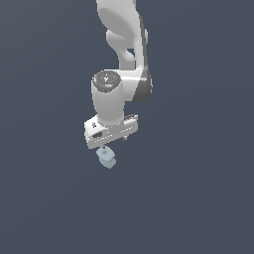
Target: Pick up the object and move it to a goal position.
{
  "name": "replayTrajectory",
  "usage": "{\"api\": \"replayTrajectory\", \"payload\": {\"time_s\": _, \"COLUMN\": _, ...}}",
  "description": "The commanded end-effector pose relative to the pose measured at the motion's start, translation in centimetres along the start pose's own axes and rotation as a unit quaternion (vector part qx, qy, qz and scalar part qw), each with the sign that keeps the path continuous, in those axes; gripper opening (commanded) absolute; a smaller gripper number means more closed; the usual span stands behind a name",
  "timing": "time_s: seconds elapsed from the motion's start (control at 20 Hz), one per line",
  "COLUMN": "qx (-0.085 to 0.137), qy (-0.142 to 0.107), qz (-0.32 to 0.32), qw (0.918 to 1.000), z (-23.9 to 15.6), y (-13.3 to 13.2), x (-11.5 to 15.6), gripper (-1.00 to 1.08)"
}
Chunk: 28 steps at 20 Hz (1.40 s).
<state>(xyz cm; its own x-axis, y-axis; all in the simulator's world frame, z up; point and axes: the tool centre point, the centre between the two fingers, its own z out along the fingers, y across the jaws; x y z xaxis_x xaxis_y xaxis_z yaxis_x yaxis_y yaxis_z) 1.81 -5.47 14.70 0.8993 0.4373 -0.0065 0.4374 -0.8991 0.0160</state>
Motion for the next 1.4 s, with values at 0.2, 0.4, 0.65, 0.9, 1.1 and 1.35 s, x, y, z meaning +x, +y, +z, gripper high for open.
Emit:
{"api": "replayTrajectory", "payload": {"time_s": 0.2, "qx": 0.002, "qy": 0.001, "qz": -0.076, "qw": 0.9971, "z": 1.2, "y": 1.6, "x": 0.0, "gripper": 1.00}}
{"api": "replayTrajectory", "payload": {"time_s": 0.4, "qx": 0.004, "qy": 0.002, "qz": -0.121, "qw": 0.9927, "z": 2.0, "y": 2.5, "x": 0.0, "gripper": 1.00}}
{"api": "replayTrajectory", "payload": {"time_s": 0.65, "qx": 0.005, "qy": 0.003, "qz": -0.165, "qw": 0.9862, "z": 2.8, "y": 3.4, "x": -0.1, "gripper": 1.00}}
{"api": "replayTrajectory", "payload": {"time_s": 0.9, "qx": 0.006, "qy": 0.004, "qz": -0.195, "qw": 0.9808, "z": 3.3, "y": 4.1, "x": -0.1, "gripper": 1.00}}
{"api": "replayTrajectory", "payload": {"time_s": 1.1, "qx": 0.007, "qy": 0.005, "qz": -0.209, "qw": 0.9779, "z": 3.5, "y": 4.3, "x": -0.2, "gripper": 1.00}}
{"api": "replayTrajectory", "payload": {"time_s": 1.35, "qx": 0.007, "qy": 0.005, "qz": -0.211, "qw": 0.9774, "z": 3.6, "y": 4.4, "x": -0.2, "gripper": 1.00}}
